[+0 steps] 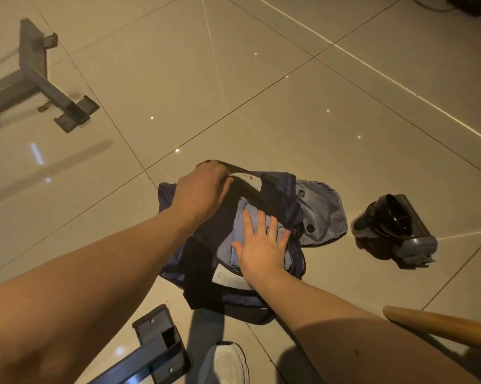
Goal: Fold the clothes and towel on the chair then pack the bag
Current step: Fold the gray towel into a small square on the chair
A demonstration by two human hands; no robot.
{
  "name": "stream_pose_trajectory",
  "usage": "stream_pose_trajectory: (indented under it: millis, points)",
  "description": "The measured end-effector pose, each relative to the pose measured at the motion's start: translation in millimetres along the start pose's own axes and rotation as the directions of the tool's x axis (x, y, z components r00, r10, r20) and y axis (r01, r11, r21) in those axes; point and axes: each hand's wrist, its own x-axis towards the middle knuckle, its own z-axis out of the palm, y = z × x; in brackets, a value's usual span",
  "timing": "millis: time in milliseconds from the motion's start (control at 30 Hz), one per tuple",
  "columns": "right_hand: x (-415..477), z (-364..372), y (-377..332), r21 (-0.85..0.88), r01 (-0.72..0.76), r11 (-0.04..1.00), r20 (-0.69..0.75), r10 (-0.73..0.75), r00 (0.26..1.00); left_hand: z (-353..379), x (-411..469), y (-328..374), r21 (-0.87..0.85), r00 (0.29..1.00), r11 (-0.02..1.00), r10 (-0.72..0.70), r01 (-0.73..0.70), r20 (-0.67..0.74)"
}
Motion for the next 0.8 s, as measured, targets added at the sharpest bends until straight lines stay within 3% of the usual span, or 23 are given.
stream_pose_trajectory:
  millis: [100, 200, 300, 400, 467, 533, 633, 667, 700, 800]
  points:
    - [-15.3, -0.9, -6.5, -0.025, 0.063, 0.998, -0.003, -0.063, 0.998, 16.1, -19.1, -7.5, 0.05, 0.995, 0.999, -0.003, -0.002, 0.102]
    - [-35.0, -11.1, 4.8, 0.08, 0.136, 0.987, -0.189, -0.119, 0.975, 19.0, -39.2, -2.3, 0.097, 0.997, 0.995, 0.001, -0.009, 0.079]
    - [-41.6, -12.1, 40.7, 0.175, 0.018, 0.984, -0.348, 0.045, 0.937, 16.6, -72.8, 14.7, 0.032, 0.999, 0.998, 0.052, -0.052, 0.017]
    - [-35.4, -6.1, 74.0, 0.402, -0.22, 0.889, -0.138, 0.296, 0.945, 22.9, -109.9, 32.7, -0.012, 0.989, 0.992, 0.128, -0.128, 0.068]
    - [-29.1, -2.2, 84.5, 0.586, -0.298, 0.754, 0.067, 0.321, 0.945, 29.3, -126.2, 37.7, -0.051, 0.961, 0.984, 0.177, -0.17, 0.211]
    - [-23.4, 4.7, 90.6, 0.693, -0.361, 0.624, 0.161, 0.354, 0.921, 37.0, -135.5, 36.7, -0.027, 0.903, 0.966, 0.249, -0.256, 0.35]
    - [-20.6, 10.8, 95.3, 0.83, -0.488, 0.268, 0.362, 0.407, 0.839, 45.3, -141.7, 29.9, -0.013, 0.877, 0.956, 0.273, -0.292, 0.394]
    - [-20.7, 12.6, 95.9, 0.832, -0.517, 0.201, 0.409, 0.406, 0.817, 49.1, -142.9, 27.6, -0.003, 0.88, 0.954, 0.279, -0.301, 0.383]
    - [-22.1, 11.9, 95.6, 0.824, -0.524, 0.214, 0.41, 0.413, 0.813, 52.1, -143.8, 26.5, 0.009, 0.884, 0.951, 0.284, -0.309, 0.371]
    - [-19.2, 9.3, 97.3, 0.743, -0.49, 0.456, 0.293, 0.436, 0.851, 56.1, -142.7, 28.1, 0.01, 0.897, 0.952, 0.284, -0.306, 0.338]
